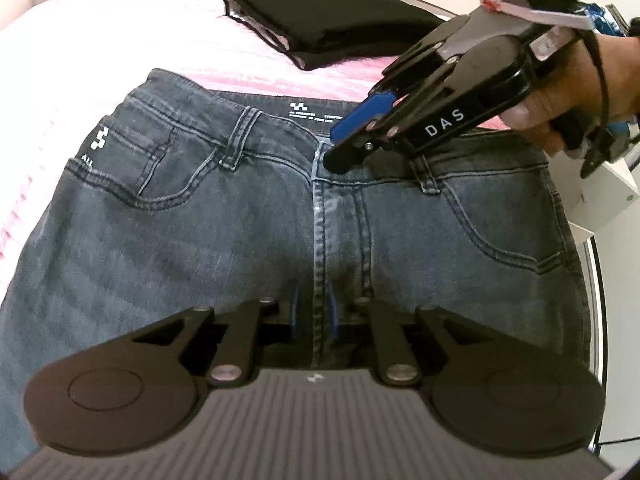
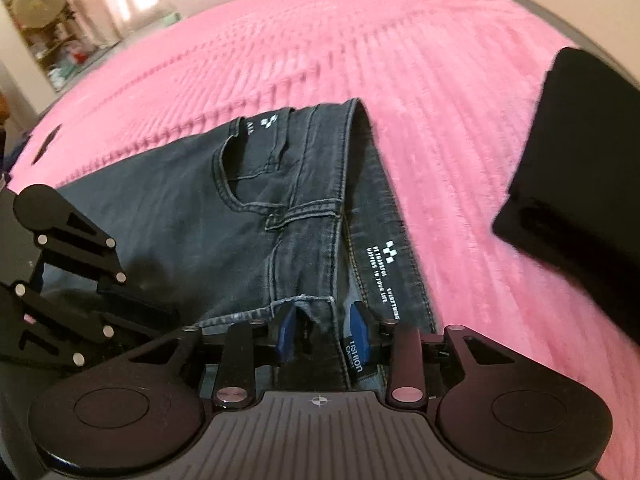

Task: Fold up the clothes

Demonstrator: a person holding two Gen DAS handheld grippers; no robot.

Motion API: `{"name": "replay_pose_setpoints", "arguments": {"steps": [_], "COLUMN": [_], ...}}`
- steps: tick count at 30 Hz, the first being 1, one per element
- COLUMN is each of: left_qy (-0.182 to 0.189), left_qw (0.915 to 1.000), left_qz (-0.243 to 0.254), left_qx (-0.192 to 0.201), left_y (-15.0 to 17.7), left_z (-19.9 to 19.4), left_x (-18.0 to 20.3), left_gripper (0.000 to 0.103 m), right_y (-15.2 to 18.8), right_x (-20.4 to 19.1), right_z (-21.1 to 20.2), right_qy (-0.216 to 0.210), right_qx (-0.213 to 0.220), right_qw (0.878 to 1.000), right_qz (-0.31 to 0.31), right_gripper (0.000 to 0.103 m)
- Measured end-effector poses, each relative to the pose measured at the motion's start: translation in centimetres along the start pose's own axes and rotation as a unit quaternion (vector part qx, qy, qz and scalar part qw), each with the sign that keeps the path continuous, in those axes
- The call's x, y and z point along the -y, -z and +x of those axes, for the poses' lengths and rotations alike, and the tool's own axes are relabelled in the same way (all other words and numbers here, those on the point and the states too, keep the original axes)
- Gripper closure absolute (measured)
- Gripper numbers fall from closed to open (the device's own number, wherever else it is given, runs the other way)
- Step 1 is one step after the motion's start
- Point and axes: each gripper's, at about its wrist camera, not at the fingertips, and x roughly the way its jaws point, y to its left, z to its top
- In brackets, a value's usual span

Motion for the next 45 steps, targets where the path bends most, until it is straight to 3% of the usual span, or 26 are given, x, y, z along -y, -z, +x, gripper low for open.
{"name": "replay_pose_setpoints", "arguments": {"steps": [5,7,9,12,15,19,21,23,25,27,31,33,36,38,41,42,45], "left_qy": [-0.004,-0.002,-0.002,-0.004,-0.015,-0.029,-0.029,-0.03,-0.032,-0.043,-0.074,-0.085,-0.106,-0.116,-0.133,-0.139,-0.159], "left_qw": [0.9999,0.9999,1.0,1.0,0.9996,0.9988,0.9992,0.9993,0.9994,0.9991,0.9944,0.9905,0.9849,0.9815,0.9752,0.9731,0.9624], "left_qz": [-0.01,-0.009,-0.004,-0.001,0.021,0.038,0.028,0.023,0.013,-0.003,-0.074,-0.108,-0.135,-0.146,-0.161,-0.165,-0.182], "left_qx": [0.006,0.006,0.008,0.009,0.014,0.013,-0.002,-0.001,-0.004,-0.006,-0.007,-0.009,-0.024,-0.042,-0.074,-0.082,-0.125], "left_y": [0.3,0.2,0.4,0.3,-0.4,-2.2,-2.3,-2.0,-1.7,-1.1,2.1,4.0,7.1,9.0,11.7,12.6,16.1], "left_z": [0.0,0.1,0.1,0.2,-0.2,0.9,1.8,1.5,0.8,-0.5,-4.4,-6.4,-8.4,-9.2,-10.0,-10.2,-10.9], "left_x": [0.5,0.5,0.8,1.0,2.0,2.9,2.6,2.3,2.0,1.6,0.9,1.0,2.2,2.9,3.8,4.2,4.7], "left_gripper": [0.09,0.09,0.09,0.09,0.093,0.093,0.092,0.09,0.089,0.09,0.09,0.09,0.09,0.09,0.09,0.09,0.09], "right_y": [-0.1,-0.4,-0.5,-1.0,-1.3,-1.5,-0.9,-0.4,-0.1,0.5,3.4,5.4,8.8,10.7,10.8,10.8,10.9], "right_x": [0.9,0.7,0.4,2.0,0.3,-1.8,-1.5,-0.6,-0.4,-1.3,-3.5,-4.5,-4.9,-4.1,-4.5,-4.6,-5.7], "right_z": [0.4,0.8,1.2,1.2,-0.9,-2.3,-0.7,-0.4,-2.2,-4.9,-10.1,-10.8,-8.4,-6.5,-6.4,-6.4,-7.1], "right_qy": [-0.054,-0.068,-0.073,-0.087,-0.047,0.006,0.02,0.018,0.02,0.051,0.08,0.07,0.069,0.077,0.085,0.089,0.108], "right_qx": [0.002,-0.004,-0.006,-0.017,-0.012,-0.002,-0.012,0.001,0.038,0.076,0.122,0.103,0.019,-0.036,-0.044,-0.046,-0.047], "right_qw": [0.999,0.998,0.997,0.994,0.999,1.0,1.0,0.999,0.997,0.993,0.981,0.981,0.983,0.978,0.978,0.979,0.979], "right_qz": [0.01,0.003,-0.009,0.058,0.014,-0.03,-0.009,0.033,0.066,0.075,0.126,0.149,0.17,0.193,0.183,0.179,0.164], "right_gripper": [0.066,0.051,0.05,0.073,0.084,0.084,0.082,0.074,0.068,0.066,0.066,0.066,0.066,0.066,0.066,0.063,0.024]}}
